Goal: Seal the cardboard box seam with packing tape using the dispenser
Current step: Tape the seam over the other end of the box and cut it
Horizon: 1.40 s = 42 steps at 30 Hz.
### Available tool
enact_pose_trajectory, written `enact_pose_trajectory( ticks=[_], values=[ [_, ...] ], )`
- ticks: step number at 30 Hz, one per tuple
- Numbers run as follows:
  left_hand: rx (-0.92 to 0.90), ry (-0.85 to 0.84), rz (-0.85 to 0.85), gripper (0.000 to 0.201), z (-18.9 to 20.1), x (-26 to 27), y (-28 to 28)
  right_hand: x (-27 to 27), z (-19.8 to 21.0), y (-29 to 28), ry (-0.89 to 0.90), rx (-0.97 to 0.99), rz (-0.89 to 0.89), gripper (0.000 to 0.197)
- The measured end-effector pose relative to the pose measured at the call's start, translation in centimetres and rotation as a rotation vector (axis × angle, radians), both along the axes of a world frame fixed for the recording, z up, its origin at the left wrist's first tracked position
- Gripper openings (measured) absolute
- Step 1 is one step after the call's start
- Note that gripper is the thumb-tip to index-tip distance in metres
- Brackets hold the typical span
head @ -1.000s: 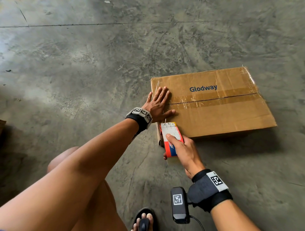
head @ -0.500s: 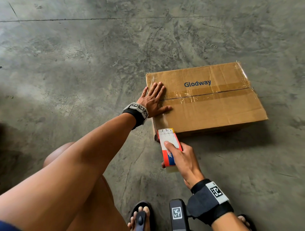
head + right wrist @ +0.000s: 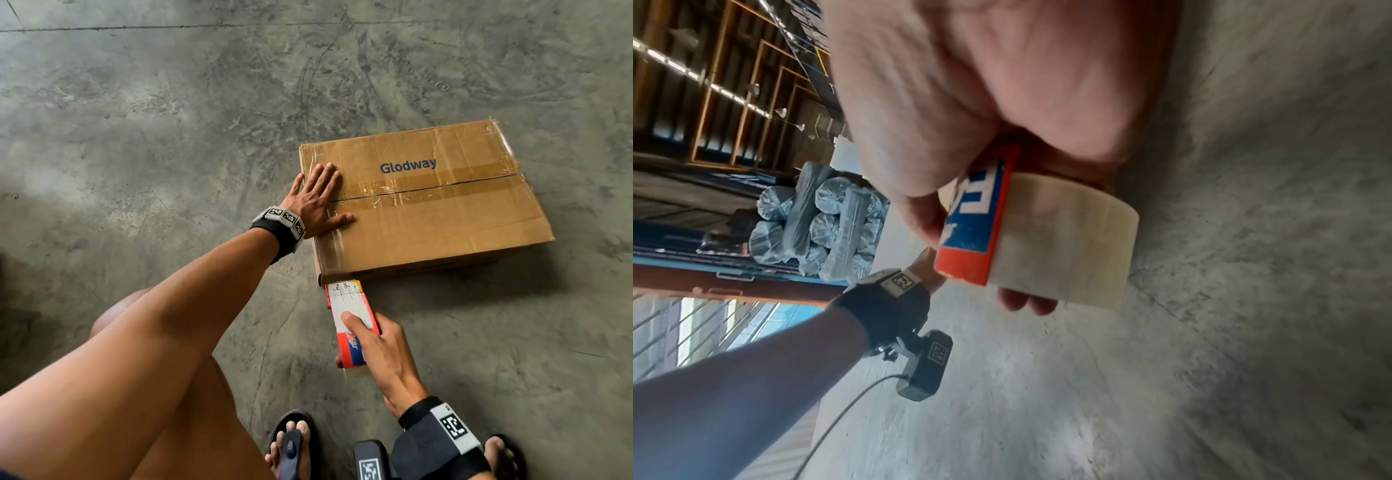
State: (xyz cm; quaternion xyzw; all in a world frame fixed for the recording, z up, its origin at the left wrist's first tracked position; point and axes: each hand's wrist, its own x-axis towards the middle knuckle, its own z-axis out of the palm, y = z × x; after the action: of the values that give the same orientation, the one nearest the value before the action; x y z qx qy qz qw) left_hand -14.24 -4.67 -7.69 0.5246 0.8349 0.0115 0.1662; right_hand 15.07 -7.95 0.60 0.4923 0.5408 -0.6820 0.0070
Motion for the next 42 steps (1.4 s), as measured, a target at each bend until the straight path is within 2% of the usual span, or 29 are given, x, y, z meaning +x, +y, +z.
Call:
enact_pose_trajectory(
  ticks=[7,19,23,24,27,34,39,42],
  values=[
    [-0.009,-0.007,-0.003,0.107,0.2,0.2,0.0,0.4,0.4,-0.1,-0.002,0.02,0.001,0.007],
    [-0.001,-0.016,-0.003,0.107,0.1,0.2,-0.1,-0.7,-0.7,-0.1,-0.147,0.046,0.032,0.02],
    [0.005,-0.016,0.001,0.108,0.0,0.2,-0.1,-1.5,-1.1,0.4,-0.187,0.034,0.031,0.044],
    [0.005,-0.017,0.0,0.108,-0.1,0.2,-0.1,-1.8,-1.2,0.5,-0.197,0.028,0.03,0.044],
    [0.011,-0.019,-0.001,0.107,-0.1,0.2,-0.2,-2.6,-0.6,1.1,-0.214,0.004,0.03,0.027],
    [0.027,-0.025,0.0,0.106,-0.4,0.2,-0.2,-3.8,-0.1,1.9,-0.243,-0.03,0.013,0.026],
    [0.024,-0.019,0.001,0.106,-0.4,0.3,-0.1,-4.2,-2.0,1.4,-0.302,0.001,-0.01,0.057],
    [0.022,-0.012,0.0,0.106,-0.4,0.3,-0.1,-4.6,-1.5,1.3,-0.286,-0.03,-0.015,0.051]
  ],
)
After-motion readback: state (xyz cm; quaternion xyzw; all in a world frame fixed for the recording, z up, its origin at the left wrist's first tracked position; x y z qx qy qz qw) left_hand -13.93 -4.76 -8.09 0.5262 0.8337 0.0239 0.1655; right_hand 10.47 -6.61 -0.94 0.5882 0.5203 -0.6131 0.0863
